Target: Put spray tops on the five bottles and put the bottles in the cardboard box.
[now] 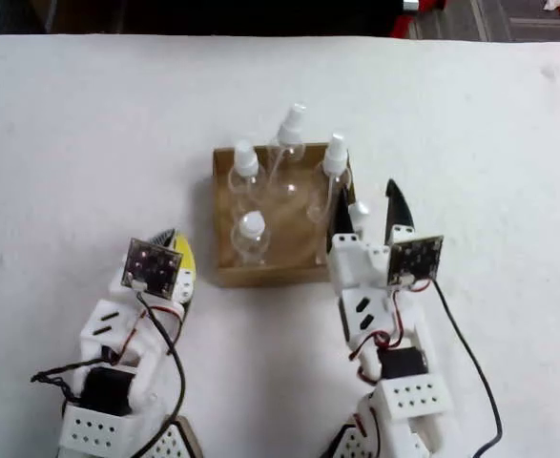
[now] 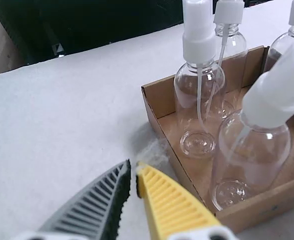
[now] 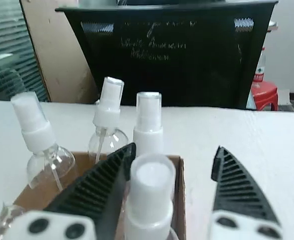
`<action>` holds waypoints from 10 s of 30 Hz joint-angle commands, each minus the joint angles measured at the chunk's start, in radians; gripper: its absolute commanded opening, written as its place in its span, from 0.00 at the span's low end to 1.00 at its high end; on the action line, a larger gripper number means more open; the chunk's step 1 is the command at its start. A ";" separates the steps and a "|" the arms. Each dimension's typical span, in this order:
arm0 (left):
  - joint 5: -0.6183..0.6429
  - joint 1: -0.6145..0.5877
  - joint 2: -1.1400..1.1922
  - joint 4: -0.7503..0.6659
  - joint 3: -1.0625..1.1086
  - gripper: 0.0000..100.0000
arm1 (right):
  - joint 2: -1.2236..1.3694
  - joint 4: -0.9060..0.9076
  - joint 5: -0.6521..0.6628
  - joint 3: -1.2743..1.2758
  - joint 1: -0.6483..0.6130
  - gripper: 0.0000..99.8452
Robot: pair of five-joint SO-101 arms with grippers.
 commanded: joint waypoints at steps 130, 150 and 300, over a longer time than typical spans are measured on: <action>-0.203 -0.173 -0.016 0.371 -0.697 0.02 | -0.510 1.395 0.173 -0.984 0.134 0.02; -0.028 -0.285 -0.016 0.437 -0.600 0.02 | -0.570 1.600 0.180 -0.916 0.142 0.02; -0.428 -0.311 0.025 0.658 -0.617 0.02 | -0.568 1.520 0.181 0.044 0.067 0.02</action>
